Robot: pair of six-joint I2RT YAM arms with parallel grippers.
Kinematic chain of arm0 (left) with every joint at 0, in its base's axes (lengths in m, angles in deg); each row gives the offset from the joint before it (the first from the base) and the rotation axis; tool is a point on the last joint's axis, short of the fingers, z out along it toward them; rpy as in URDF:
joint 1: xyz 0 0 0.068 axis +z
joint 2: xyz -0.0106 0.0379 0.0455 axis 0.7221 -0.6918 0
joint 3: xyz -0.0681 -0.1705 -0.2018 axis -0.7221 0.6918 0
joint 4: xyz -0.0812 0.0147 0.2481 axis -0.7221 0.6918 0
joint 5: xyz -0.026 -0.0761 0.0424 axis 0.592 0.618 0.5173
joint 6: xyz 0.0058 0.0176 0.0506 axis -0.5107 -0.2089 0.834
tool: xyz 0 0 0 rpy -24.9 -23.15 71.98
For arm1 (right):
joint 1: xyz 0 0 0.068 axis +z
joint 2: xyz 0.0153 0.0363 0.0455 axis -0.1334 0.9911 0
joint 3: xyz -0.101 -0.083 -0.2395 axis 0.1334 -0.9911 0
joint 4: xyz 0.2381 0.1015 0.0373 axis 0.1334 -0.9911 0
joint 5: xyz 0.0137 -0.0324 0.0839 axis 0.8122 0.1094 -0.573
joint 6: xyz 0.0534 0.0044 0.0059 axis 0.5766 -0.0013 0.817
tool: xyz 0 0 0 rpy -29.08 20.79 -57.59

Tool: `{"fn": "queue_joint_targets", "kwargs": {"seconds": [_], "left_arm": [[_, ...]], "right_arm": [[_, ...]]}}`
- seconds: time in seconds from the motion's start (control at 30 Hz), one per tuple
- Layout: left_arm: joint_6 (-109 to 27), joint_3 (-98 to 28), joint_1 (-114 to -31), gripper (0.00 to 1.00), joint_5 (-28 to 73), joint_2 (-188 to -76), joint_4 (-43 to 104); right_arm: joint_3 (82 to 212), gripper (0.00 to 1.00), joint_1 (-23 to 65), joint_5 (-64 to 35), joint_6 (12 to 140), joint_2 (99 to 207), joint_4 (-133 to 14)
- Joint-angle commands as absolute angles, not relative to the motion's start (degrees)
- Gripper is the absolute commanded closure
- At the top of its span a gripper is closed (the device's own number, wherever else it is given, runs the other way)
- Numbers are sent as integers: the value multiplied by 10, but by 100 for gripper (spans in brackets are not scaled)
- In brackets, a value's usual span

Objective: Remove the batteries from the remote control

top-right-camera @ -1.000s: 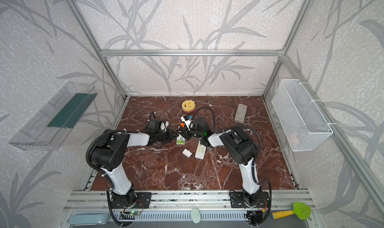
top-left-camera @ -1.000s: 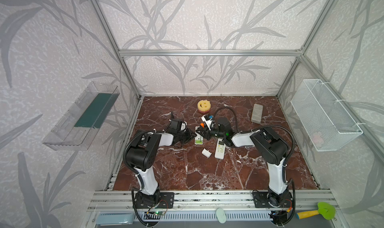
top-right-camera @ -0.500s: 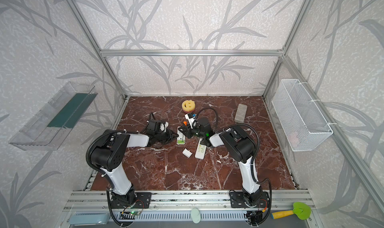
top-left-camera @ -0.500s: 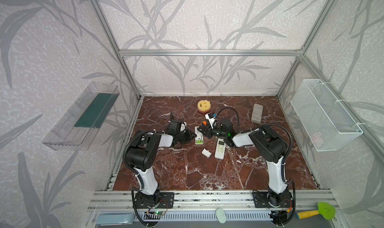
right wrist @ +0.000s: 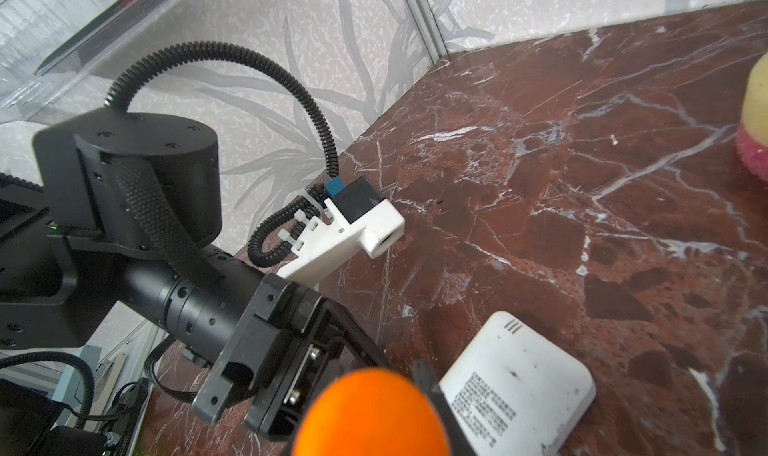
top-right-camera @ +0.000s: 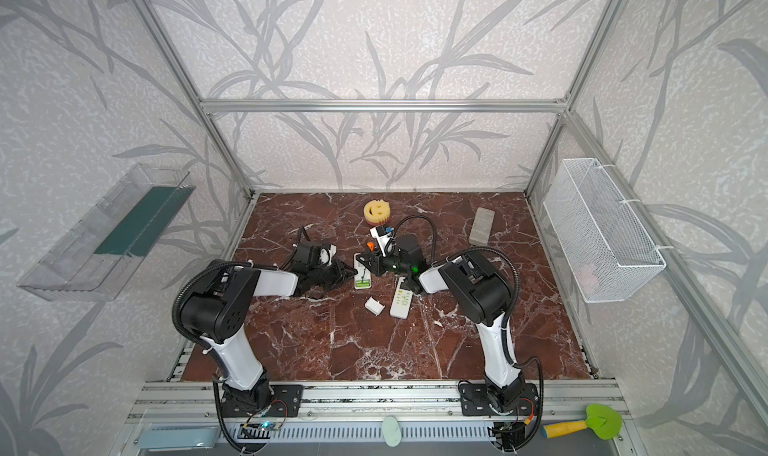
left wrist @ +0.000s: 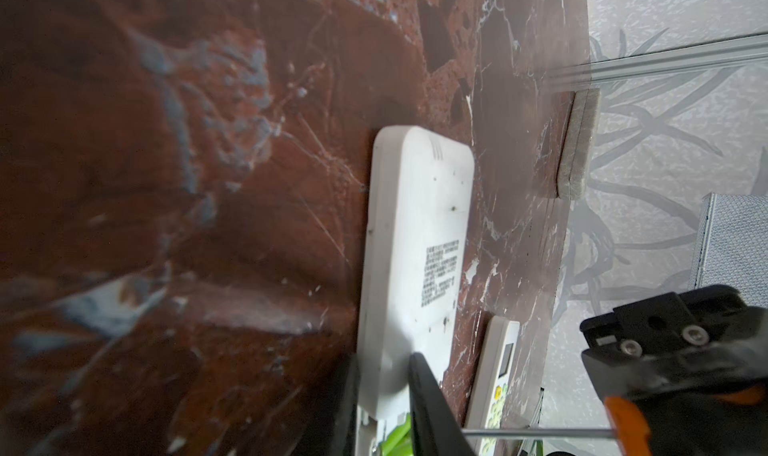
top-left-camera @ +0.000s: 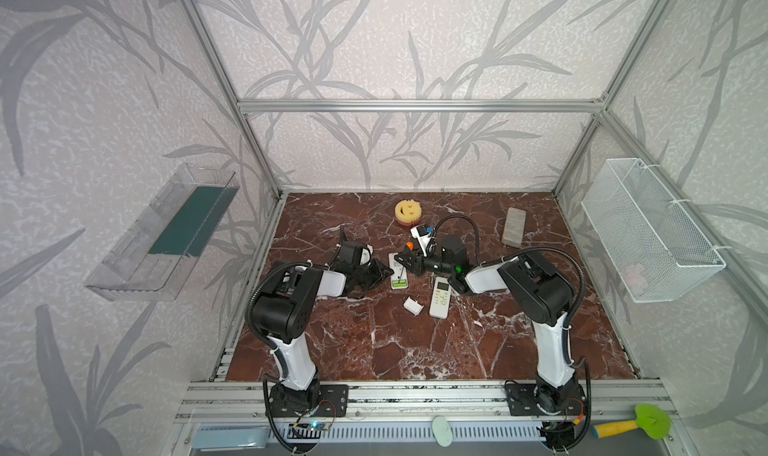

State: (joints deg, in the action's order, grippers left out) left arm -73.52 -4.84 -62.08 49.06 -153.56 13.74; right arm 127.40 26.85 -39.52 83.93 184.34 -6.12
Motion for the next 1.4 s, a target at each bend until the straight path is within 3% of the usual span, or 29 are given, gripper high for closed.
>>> {"fn": "queue_joint_targets", "kwargs": {"seconds": [0.0,0.97,1.37], "left_arm": [[-746,-29,-630,75,486,-1537,167],[-742,-22,-633,75,482,-1525,174],[-727,-31,-632,75,477,-1504,200]], "right_arm": [[1280,100,267,-408,846,1850,-44],[1311,100,266,-422,834,1812,-168],[1298,100,265,-353,829,1772,-172]]}}
